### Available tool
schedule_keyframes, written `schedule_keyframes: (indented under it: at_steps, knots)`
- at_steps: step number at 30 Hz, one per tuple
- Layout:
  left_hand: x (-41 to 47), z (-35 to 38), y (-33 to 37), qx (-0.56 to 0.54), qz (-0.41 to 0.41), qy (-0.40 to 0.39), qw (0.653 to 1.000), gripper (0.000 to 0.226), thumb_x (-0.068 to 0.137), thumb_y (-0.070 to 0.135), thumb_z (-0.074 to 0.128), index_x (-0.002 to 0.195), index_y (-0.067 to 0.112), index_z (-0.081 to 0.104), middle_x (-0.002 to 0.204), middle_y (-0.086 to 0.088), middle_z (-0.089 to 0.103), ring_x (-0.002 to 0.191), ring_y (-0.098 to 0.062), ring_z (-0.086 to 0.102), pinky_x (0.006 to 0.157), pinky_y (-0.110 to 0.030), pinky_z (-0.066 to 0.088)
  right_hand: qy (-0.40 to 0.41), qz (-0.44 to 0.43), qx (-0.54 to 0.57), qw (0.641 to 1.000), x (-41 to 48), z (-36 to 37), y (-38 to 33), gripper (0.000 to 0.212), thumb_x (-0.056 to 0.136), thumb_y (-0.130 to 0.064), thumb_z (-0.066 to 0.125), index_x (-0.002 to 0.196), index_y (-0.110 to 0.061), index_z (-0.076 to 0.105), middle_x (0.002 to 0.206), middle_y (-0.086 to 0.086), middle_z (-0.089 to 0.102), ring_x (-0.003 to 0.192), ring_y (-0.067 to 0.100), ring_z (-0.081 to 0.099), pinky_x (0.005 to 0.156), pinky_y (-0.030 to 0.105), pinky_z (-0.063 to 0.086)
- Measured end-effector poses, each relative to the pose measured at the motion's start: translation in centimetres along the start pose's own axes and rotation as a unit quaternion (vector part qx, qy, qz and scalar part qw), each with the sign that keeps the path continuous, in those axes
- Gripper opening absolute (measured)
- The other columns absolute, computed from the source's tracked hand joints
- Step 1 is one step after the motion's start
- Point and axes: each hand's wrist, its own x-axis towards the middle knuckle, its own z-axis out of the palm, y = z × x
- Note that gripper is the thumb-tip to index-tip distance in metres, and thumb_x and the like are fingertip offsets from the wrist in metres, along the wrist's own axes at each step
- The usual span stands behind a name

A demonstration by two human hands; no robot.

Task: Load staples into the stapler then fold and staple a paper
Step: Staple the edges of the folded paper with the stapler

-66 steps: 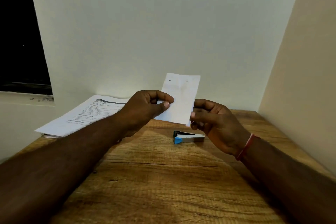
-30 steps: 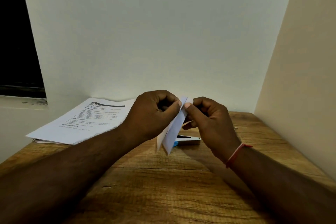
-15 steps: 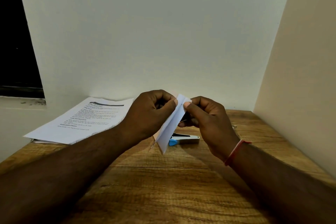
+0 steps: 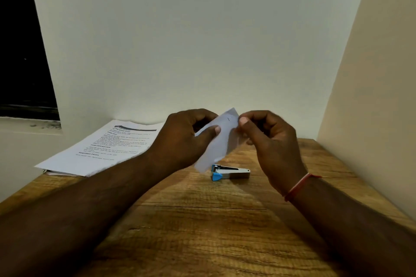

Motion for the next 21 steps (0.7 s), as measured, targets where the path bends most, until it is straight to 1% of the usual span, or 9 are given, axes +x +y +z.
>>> schedule_keyframes:
  at_steps: [3,5,7,8,10,12,13,18,21]
  knots:
    - [0.4,-0.4,-0.1,-0.002,-0.015,0.002,1.0,0.017,0.104,0.029,0.078,0.12,0.031,0.084,0.107,0.019,0.082,0.098,0.001,0.075,0.077,-0.007,0.049,0.017,-0.019,-0.081,0.996,0.6,-0.5,-0.1,0.022,0.097,-0.028,0.083,0.118,-0.036,0.079,0.11,-0.013,0.079,0.107,0.012,0.072,0.086,0.037,0.064]
    - [0.4,-0.5,0.0,0.005,-0.016,-0.004,1.0,0.019,0.106,0.028,0.076,0.122,0.032,0.084,0.105,0.023,0.08,0.096,0.01,0.072,0.075,-0.001,0.045,-0.023,0.012,-0.074,0.997,0.7,-0.5,-0.3,0.023,0.097,-0.029,0.084,0.117,-0.039,0.08,0.115,-0.017,0.079,0.11,0.01,0.071,0.087,0.038,0.063]
    - [0.2,-0.5,0.3,0.023,-0.005,-0.017,1.0,0.021,0.108,0.027,0.074,0.125,0.033,0.084,0.105,0.026,0.078,0.096,0.018,0.068,0.076,0.001,0.044,-0.062,0.047,-0.038,0.996,0.5,-0.3,-0.1,0.015,0.097,-0.03,0.085,0.111,-0.036,0.084,0.112,-0.014,0.082,0.105,0.009,0.075,0.082,0.034,0.064]
    - [0.1,-0.5,0.4,0.026,0.003,-0.024,0.999,0.022,0.109,0.027,0.073,0.126,0.034,0.084,0.106,0.025,0.079,0.099,0.018,0.068,0.078,0.0,0.045,-0.073,0.06,-0.015,0.995,0.3,-0.1,0.0,0.011,0.097,-0.029,0.085,0.108,-0.033,0.085,0.109,-0.012,0.084,0.101,0.007,0.077,0.077,0.028,0.064]
    - [-0.1,-0.5,0.6,0.024,0.012,-0.034,0.999,0.023,0.109,0.028,0.072,0.126,0.036,0.084,0.111,0.022,0.083,0.104,0.008,0.072,0.086,-0.013,0.053,-0.08,0.081,0.02,0.993,0.1,0.2,0.4,0.007,0.097,-0.026,0.085,0.104,-0.024,0.086,0.105,-0.005,0.086,0.092,0.005,0.079,0.07,0.019,0.061]
    - [-0.1,-0.5,0.6,0.022,0.015,-0.04,0.999,0.023,0.109,0.028,0.072,0.126,0.038,0.084,0.115,0.019,0.084,0.106,0.001,0.074,0.09,-0.026,0.059,-0.072,0.096,0.042,0.992,0.0,0.3,0.4,0.01,0.097,-0.025,0.085,0.103,-0.017,0.085,0.102,-0.001,0.086,0.086,0.004,0.079,0.068,0.016,0.059]
    - [-0.2,-0.5,0.6,0.022,0.018,-0.042,0.999,0.023,0.109,0.028,0.072,0.126,0.038,0.084,0.116,0.019,0.084,0.106,0.001,0.074,0.091,-0.028,0.06,-0.068,0.101,0.049,0.991,-0.1,0.3,0.4,0.012,0.097,-0.025,0.085,0.103,-0.014,0.085,0.1,-0.001,0.086,0.084,0.004,0.079,0.067,0.016,0.059]
    - [-0.4,-0.6,0.7,0.026,0.035,-0.046,0.998,0.025,0.109,0.027,0.073,0.126,0.039,0.084,0.117,0.02,0.084,0.11,0.004,0.071,0.088,-0.02,0.058,-0.07,0.116,0.061,0.989,-0.1,0.5,0.4,0.015,0.099,-0.029,0.082,0.103,-0.015,0.085,0.1,0.001,0.086,0.081,0.004,0.079,0.067,0.018,0.059]
    - [-0.4,-0.6,0.9,0.03,0.034,-0.045,0.998,0.025,0.109,0.027,0.073,0.127,0.039,0.084,0.118,0.019,0.084,0.108,0.002,0.072,0.089,-0.022,0.059,-0.073,0.117,0.059,0.989,-0.2,0.5,0.4,0.015,0.103,-0.03,0.078,0.102,-0.017,0.086,0.098,-0.002,0.086,0.08,0.002,0.077,0.066,0.017,0.058]
